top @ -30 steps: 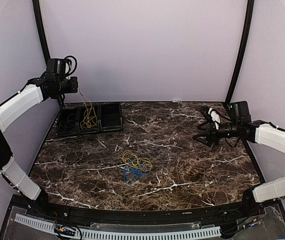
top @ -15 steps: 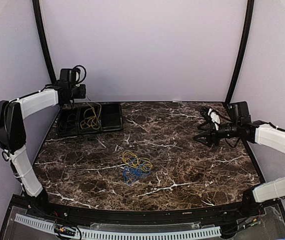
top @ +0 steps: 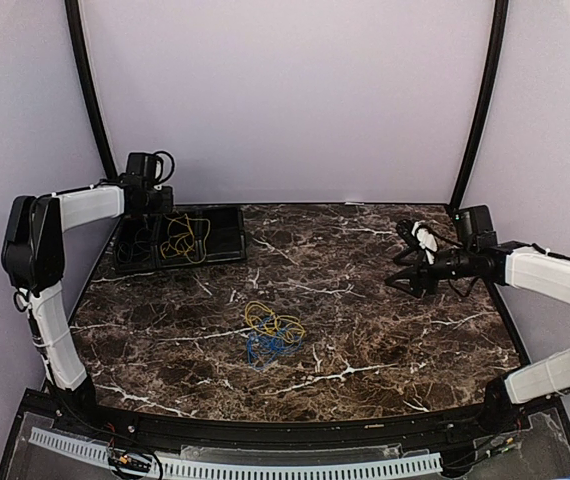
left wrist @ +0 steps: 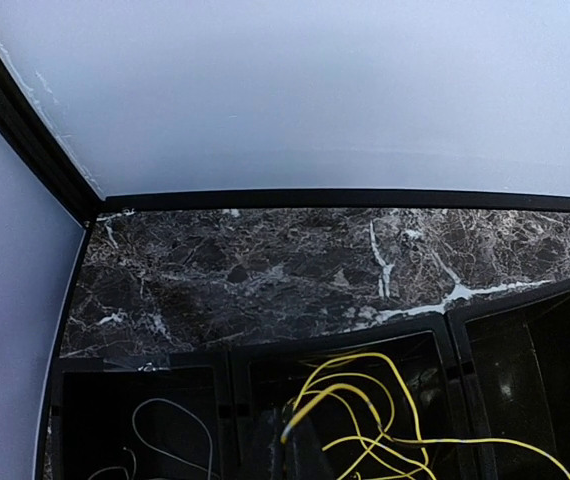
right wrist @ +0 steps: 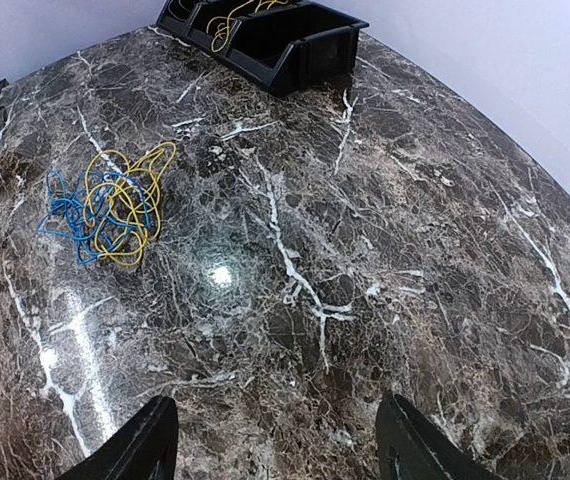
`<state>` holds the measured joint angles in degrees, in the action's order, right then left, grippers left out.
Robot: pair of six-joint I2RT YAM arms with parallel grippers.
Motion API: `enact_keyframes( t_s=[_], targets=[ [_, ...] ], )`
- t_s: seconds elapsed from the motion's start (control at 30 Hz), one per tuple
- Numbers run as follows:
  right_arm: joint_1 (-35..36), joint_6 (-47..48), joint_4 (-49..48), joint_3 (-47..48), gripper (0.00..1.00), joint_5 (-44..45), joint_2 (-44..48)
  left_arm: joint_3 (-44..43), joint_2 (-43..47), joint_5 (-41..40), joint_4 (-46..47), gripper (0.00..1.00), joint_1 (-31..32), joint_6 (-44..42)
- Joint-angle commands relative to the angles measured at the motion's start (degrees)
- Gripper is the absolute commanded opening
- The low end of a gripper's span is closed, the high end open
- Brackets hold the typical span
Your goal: Untangle the cables
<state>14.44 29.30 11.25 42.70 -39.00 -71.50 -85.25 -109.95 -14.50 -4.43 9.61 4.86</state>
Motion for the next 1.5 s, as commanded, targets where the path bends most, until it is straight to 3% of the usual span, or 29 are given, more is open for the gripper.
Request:
enact_keyframes(
  t_s=[0.0, 0.83, 0.9, 1.03, 1.1, 1.23, 1.37, 1.47],
  targets=[
    [-0.3, 0.7, -0.4, 0.3, 0.69, -0.2, -0.4, 1.1, -1.3, 3.2, -1.9, 0.00, -0.2, 2.2],
    [-0.4, 1.6, 0.6, 0.5, 0.69, -0.5, -0.4, -5.0, -8.1, 5.1, -14.7, 0.01, -0.2, 6.4],
    [-0.4, 1.6, 0.6, 0.5, 0.69, -0.5, -0.6, -5.9, -6.9, 5.1, -16.0, 0.07, -0.2, 6.5],
    [-0.4, 1.7, 0.7, 0.6, 0.69, -0.6, -1.1, -6.2, -3.0, 4.1, -17.7, 0.34, -0.2, 7.0],
    [-0.4, 1.8, 0.8, 0.8, 0.69, -0.6, -1.3, -5.9, -1.0, 3.6, -18.6, 0.40, -0.2, 7.2],
    [-0.4, 2.0, 1.2, 1.1, 0.70, -0.6, -1.9, -4.3, 2.5, 4.4, -19.7, 0.48, -0.2, 7.6],
    [-0.4, 2.2, 1.4, 1.1, 0.70, -0.6, -1.9, -1.4, 6.8, 6.4, -20.9, 0.50, -0.1, 8.9],
    [-0.4, 2.3, 1.3, 1.0, 0.70, -0.4, -1.7, 6.3, 14.4, 12.1, -15.9, 0.52, 1.0, 8.4]
  ],
)
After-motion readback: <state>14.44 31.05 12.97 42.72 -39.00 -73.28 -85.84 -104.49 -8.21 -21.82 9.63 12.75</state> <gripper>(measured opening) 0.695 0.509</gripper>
